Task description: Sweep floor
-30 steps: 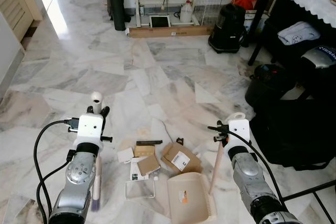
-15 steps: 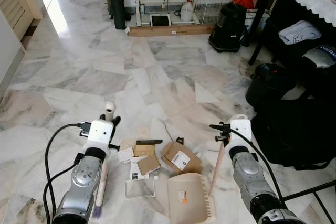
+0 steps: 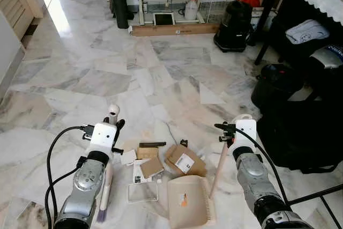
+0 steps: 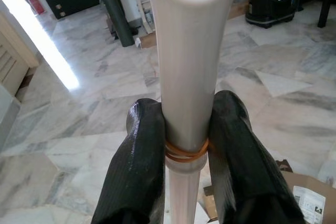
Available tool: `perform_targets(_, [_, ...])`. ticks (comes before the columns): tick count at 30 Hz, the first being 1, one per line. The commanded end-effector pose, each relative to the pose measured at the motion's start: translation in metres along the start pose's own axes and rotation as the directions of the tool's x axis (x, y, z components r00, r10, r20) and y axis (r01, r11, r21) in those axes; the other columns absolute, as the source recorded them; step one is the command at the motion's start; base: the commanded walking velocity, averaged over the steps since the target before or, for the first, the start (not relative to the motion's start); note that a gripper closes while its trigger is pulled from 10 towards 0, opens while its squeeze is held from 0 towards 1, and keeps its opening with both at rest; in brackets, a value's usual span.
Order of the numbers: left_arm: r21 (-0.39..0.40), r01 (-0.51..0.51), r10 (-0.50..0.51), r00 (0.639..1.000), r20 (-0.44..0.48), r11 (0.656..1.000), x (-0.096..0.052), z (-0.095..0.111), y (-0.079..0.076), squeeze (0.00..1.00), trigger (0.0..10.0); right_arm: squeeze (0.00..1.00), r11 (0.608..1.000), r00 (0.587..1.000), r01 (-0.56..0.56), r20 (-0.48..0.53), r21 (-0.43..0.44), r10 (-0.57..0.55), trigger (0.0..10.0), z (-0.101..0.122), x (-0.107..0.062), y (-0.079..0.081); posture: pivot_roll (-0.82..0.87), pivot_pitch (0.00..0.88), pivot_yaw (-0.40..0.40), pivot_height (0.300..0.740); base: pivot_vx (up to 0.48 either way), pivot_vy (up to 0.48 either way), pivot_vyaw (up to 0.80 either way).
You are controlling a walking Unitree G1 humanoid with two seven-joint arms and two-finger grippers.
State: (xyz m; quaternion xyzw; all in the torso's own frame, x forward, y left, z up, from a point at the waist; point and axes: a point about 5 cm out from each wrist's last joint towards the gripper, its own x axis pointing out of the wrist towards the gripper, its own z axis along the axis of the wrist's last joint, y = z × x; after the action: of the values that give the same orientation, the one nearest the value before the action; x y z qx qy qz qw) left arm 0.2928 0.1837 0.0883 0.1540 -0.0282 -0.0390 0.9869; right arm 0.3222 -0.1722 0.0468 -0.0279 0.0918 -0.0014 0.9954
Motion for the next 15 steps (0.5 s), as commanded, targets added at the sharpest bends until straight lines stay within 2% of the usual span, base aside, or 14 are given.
perform_targets(1, [0.002, 0.01, -0.01, 1.0, 0.015, 1.0, 0.0024, 0.0028, -0.0004, 0.0, 10.0, 0.0, 1.0, 1.0, -0.002, 0.022, 0.014, 0.002, 10.0, 0.0042, 0.0018, 0.0007, 0.04, 0.107, -0.045, 0.74, 0.0, 0.0, 0.0])
perform_targets(10, [-0.004, 0.016, -0.016, 1.0, 0.01, 1.0, 0.0023, 0.0016, -0.0022, 0.0, 10.0, 0.0, 1.0, 1.0, -0.016, 0.005, 0.01, 0.016, 10.0, 0.0014, 0.0019, 0.0025, 0.04, 0.105, -0.048, 0.74, 0.0, 0.0, 0.0])
perform_targets(15, [-0.05, 0.027, -0.027, 1.0, 0.01, 0.998, 0.0018, 0.0007, -0.0053, 0.0, 10.0, 0.0, 1.0, 1.0, -0.027, -0.014, 0.009, 0.027, 10.0, -0.0026, 0.0006, 0.0034, 0.04, 0.105, -0.051, 0.74, 0.0, 0.0, 0.0])
